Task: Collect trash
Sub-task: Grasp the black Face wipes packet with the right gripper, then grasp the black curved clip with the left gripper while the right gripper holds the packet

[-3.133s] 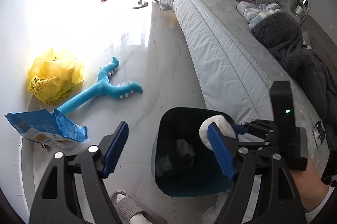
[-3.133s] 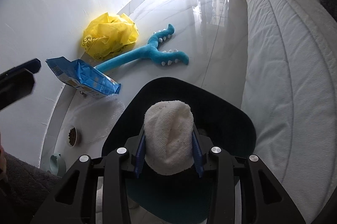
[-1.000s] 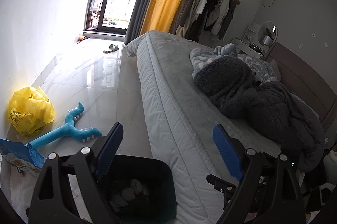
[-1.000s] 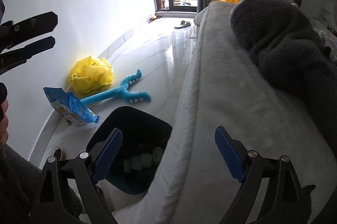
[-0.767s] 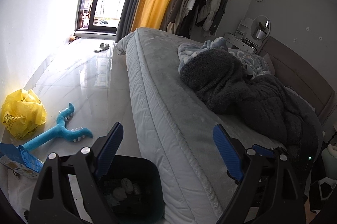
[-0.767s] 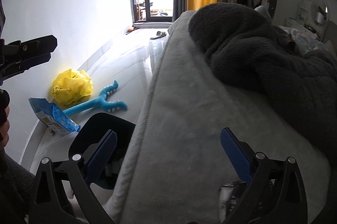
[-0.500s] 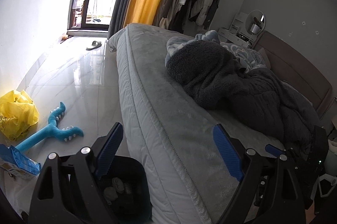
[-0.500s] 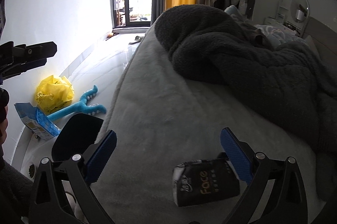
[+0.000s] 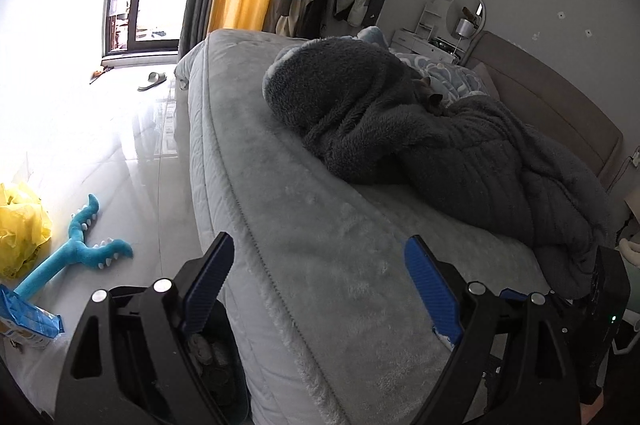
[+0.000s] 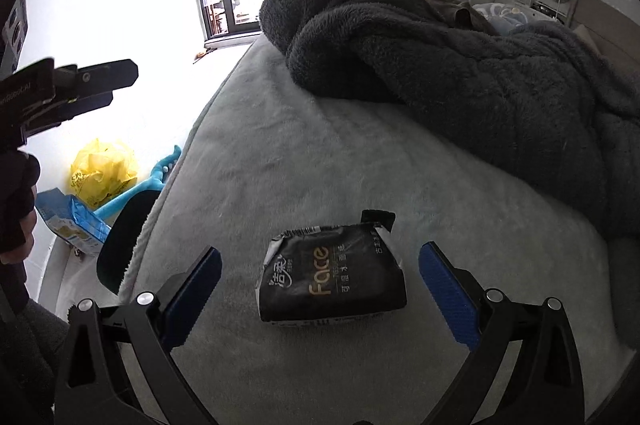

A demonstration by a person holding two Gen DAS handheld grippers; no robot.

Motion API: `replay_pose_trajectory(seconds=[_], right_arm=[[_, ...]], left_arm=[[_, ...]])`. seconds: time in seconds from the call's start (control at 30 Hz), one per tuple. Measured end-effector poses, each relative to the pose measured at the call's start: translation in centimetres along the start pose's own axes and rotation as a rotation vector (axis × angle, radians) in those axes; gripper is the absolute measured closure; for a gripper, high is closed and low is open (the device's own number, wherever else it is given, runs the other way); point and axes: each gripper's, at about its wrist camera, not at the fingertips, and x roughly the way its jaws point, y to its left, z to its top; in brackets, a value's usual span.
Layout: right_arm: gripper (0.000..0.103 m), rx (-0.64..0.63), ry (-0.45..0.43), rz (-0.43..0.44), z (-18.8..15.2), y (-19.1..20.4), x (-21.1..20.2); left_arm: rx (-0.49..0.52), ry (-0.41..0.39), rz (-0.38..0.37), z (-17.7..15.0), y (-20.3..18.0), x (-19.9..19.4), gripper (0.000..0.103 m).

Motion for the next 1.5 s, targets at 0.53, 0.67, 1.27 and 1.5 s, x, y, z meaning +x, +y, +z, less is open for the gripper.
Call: replay_pose_trajectory(seconds=[0.53,0.67,1.27,1.5], right_arm=[[0.033,-0.036,0.015,0.048,-1.2,-1.7,0.0],[0.033,-0.014,-0.019,0.094,-1.2,-2.6,-1.4],[0.032,0.178,-0.063,0.021,-2.4,-11.7,-4.1],[0.032,0.206,-0.065,0.005,-3.4,-14.0,-4.6]], left_arm=[[0.073,0.051,-0.064,-1.2,-5.1,3.1,0.014],[0.084,0.064,-0.073,-1.5,-6.0,3.8,0.014],[0.167,0.146,-0.133,-4.0,-12.4,7.7,0.023],[0.205,0.199,-0.159,-5.7,-14.9,9.6,0.032]])
